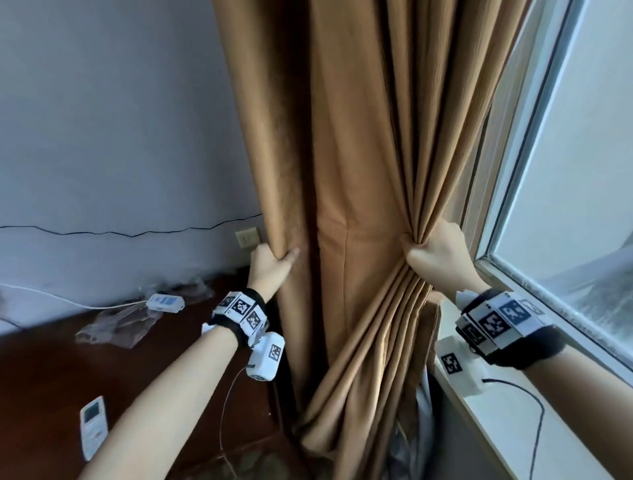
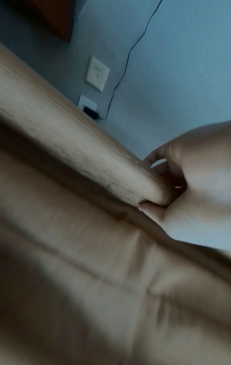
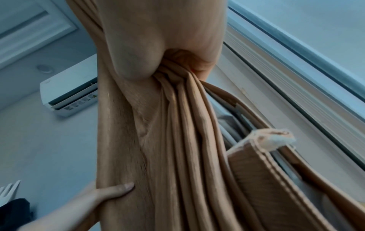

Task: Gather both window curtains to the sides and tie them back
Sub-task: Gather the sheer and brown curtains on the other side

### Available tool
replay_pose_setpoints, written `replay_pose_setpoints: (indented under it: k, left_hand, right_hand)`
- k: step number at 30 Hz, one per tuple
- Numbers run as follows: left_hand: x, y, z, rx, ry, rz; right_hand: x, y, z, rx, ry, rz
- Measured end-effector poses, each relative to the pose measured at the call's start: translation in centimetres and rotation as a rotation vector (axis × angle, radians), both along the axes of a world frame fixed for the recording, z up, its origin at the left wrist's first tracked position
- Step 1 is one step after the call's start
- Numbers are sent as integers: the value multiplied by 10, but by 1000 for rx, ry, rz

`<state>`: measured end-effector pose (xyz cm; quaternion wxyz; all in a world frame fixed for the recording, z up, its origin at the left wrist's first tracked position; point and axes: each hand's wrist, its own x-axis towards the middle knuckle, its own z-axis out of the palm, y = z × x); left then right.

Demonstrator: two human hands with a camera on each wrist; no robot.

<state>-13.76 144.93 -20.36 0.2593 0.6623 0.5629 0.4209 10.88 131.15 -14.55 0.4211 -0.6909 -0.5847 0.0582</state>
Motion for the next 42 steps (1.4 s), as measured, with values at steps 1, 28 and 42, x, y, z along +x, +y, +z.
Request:
replay_pose_setpoints:
  k: [1,28,42]
  left_hand:
    - [3,-15,-1,30,37,-18]
    - [79,-160,15,39,558,-538]
    - [-50,6,24,-369,-384,39]
  right_hand:
    - [-4,0,1,-6,-4,-5]
    - [-55,-58,1,-64,60,32]
    - [-16,-47,-10,14,26,83]
